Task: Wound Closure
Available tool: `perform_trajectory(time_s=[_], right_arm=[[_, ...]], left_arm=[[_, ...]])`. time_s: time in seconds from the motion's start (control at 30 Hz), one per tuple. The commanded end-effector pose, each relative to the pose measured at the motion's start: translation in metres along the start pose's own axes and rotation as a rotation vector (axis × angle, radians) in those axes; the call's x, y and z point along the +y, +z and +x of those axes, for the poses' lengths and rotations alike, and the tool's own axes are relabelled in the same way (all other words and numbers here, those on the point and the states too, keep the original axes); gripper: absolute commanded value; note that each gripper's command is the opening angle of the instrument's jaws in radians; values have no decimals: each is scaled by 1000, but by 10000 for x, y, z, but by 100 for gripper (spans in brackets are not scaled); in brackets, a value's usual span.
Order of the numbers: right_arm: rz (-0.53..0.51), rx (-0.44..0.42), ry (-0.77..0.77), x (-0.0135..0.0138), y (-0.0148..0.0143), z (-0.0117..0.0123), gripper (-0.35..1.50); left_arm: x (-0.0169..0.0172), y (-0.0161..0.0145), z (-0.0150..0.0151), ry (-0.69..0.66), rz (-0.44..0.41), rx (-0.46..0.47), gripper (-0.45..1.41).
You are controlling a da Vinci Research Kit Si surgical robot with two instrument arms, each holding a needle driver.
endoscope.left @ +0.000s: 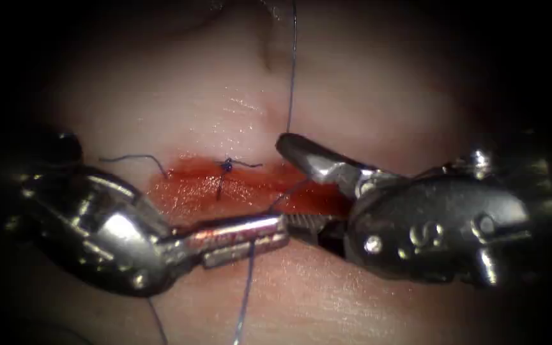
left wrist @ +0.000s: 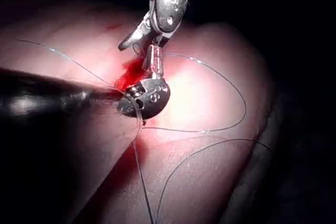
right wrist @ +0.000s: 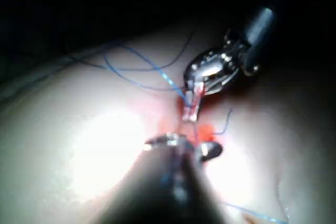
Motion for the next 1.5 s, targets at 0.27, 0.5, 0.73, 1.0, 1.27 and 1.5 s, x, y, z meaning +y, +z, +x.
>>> perform_trajectory(time_s=[0.27,0.5,0.73,1.0,1.27,1.5], right_arm=[[68,-20,-10,-25,24,12,-35],[28,-31,87,-10,7,-4,-35],[5,-44,152,-4,1,-15,-35],[8,-35,177,-2,0,-15,-35],[-2,-17,232,5,-5,-24,-35],[-11,-3,345,7,-5,-37,-35]], left_arm=[[11,4,10,-6,-15,0,-45],[-8,-3,21,-192,-20,0,118],[-4,-6,32,-212,0,-27,135],[5,-2,30,-204,2,-34,118],[6,-2,29,-190,-6,-42,110],[5,0,34,-176,-4,-44,105]])
